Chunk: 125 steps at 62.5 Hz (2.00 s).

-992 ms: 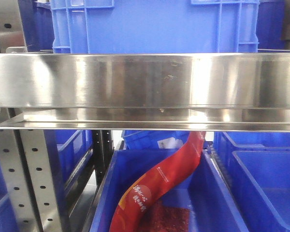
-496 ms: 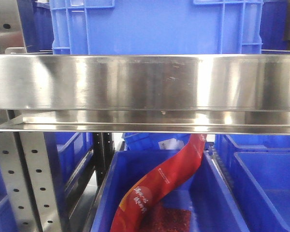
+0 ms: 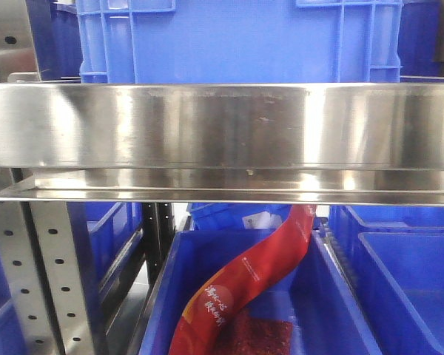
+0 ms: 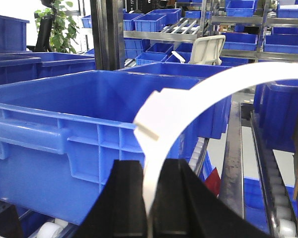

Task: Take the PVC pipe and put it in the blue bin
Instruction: 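Move both held clamps over the open blue bin, then open both grippers to drop the clamps into the blue bin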

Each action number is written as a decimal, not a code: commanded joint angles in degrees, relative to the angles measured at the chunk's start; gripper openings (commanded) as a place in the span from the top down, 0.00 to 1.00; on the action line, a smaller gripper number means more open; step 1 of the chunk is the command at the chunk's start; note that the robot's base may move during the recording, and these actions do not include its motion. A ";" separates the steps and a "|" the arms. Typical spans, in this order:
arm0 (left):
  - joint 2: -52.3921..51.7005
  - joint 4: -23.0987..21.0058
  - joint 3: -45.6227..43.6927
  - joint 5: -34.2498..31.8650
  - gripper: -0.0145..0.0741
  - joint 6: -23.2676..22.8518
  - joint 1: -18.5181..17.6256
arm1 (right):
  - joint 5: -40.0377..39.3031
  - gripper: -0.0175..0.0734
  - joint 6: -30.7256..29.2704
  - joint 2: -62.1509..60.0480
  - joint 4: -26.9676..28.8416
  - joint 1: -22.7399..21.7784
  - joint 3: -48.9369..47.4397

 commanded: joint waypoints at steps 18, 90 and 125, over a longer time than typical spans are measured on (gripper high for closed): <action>1.88 0.17 -6.49 15.01 0.96 0.00 -0.38 | 20.07 0.99 -0.09 3.24 7.30 -0.16 -8.31; 45.01 -2.60 -51.79 18.54 0.96 0.11 -11.06 | 34.23 0.99 -22.15 49.79 28.88 -0.16 -59.17; 61.80 -2.60 -64.76 19.14 0.87 0.11 -11.06 | 36.11 0.82 -22.15 66.01 29.02 -0.16 -73.33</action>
